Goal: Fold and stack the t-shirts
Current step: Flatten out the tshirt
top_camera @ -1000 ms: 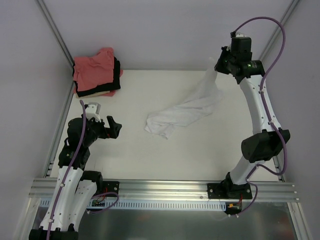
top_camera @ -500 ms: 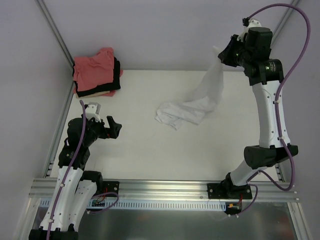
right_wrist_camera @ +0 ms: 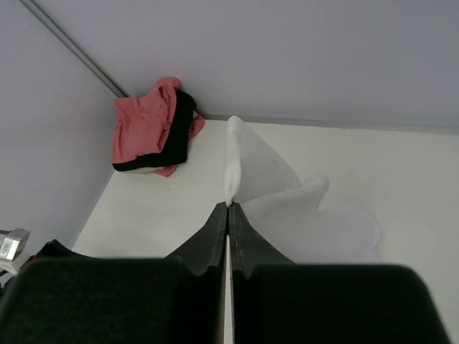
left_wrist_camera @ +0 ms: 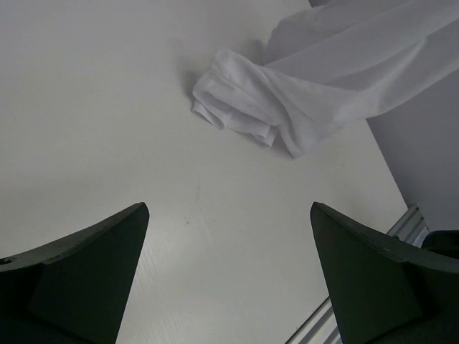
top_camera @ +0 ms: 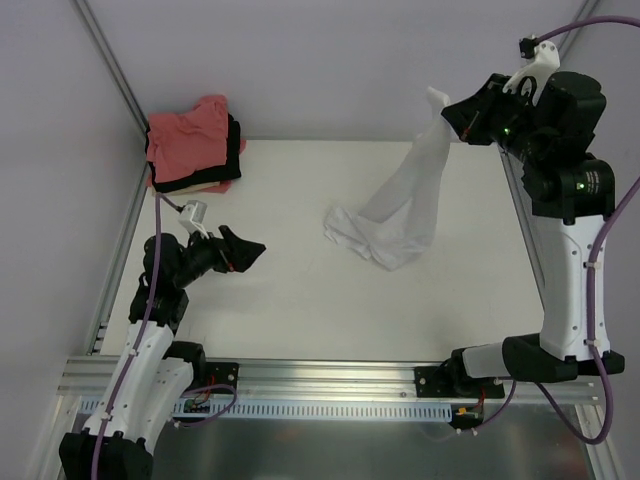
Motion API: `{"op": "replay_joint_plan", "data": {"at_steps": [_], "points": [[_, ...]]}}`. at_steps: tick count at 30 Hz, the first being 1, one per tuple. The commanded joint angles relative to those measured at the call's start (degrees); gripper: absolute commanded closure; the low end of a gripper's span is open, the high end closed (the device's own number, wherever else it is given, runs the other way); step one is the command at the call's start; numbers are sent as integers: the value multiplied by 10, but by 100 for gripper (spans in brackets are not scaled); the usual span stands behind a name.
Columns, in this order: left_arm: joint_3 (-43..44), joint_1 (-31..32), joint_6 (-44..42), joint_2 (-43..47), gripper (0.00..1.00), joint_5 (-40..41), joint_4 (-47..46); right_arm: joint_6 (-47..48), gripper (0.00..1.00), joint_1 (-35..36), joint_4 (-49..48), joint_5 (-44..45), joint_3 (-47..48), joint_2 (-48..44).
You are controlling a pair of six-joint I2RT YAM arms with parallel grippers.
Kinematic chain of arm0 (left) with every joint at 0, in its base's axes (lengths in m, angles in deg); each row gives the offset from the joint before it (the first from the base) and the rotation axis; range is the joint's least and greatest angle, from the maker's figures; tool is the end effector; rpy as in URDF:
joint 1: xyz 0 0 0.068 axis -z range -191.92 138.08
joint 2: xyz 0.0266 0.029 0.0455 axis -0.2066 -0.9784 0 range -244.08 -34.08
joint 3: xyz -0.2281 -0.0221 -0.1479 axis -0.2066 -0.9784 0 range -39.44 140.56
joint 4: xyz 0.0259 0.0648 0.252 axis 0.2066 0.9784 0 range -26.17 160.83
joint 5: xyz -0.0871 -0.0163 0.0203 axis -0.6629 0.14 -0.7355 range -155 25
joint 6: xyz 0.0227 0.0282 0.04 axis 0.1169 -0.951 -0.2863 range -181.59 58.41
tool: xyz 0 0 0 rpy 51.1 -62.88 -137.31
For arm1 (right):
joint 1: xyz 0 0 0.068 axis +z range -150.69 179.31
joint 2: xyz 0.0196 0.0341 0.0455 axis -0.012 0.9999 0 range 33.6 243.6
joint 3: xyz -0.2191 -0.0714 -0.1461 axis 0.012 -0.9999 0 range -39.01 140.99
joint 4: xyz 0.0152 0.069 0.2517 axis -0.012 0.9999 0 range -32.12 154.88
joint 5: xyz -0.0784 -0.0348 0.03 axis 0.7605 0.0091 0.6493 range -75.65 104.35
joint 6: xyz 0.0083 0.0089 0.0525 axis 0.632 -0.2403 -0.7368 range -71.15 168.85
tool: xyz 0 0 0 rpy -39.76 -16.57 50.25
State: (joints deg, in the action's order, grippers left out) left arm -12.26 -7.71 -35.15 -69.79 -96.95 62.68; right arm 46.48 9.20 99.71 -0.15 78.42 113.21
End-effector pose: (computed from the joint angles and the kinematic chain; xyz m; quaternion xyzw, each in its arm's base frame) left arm 0.1584 -0.0306 0.2772 0.0391 0.7436 -0.3671 0.5575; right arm 0.2323 0.0496 0.5632 -0.1334 0.7184 0.1640 0.6627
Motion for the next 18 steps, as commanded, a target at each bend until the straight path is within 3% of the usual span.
{"op": "replay_joint_plan", "data": {"at_steps": [1,6,11,16,18], "points": [[9,6,56,-14,1,-37,-83,-8,99,-1,-42,-57,32,-21],[-5,7,126,-15,1,-90,-156,-68,99,-1,-99,-152,34,-33],[-20,20,187,-77,1,-106,-289,-102,100,-1,-107,-184,25,-58],[-13,105,223,-204,1,-96,-395,-149,99,-1,-140,-256,13,-82],[11,141,225,-251,1,-95,-431,-184,100,-1,-204,-310,1,-87]]}}
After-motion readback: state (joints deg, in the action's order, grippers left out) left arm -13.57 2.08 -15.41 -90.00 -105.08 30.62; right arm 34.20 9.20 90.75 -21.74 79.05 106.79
